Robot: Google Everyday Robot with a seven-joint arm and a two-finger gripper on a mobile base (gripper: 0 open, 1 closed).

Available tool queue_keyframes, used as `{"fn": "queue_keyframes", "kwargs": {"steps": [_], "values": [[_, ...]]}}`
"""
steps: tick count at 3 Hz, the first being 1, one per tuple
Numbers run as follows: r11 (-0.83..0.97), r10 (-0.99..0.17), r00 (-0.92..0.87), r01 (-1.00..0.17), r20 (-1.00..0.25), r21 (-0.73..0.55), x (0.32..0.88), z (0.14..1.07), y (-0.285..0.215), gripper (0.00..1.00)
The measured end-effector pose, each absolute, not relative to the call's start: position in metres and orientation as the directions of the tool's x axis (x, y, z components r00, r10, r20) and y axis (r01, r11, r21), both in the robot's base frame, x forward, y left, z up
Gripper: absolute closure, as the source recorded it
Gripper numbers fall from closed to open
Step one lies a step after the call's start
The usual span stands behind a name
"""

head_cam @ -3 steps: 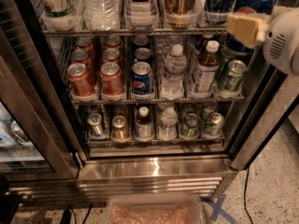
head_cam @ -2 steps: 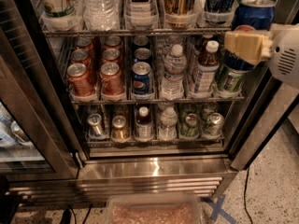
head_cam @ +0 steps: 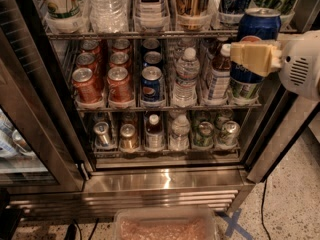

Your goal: Pick pepsi can from top shelf of fridge

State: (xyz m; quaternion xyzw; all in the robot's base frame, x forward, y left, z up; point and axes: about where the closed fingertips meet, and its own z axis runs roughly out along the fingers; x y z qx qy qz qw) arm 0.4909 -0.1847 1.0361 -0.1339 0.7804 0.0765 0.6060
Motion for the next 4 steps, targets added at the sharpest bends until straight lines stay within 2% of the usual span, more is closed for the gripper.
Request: {"fn": "queue_keyframes", "kwargs": {"steps": [1,3,4], "values": [[0.915,-0.165,-0.249,-0.399,-0.954,-0.054,0.472,1.023,-0.145,1.00],[0.712,-0.267,-0.288,-0.702,-0.920,0.013,0.395,0.986,-0.046,1.00],[0.693,-0.273,-0.290,-0.720,-0.917,0.021,0.390,0.986,-0.041,1.00]]}}
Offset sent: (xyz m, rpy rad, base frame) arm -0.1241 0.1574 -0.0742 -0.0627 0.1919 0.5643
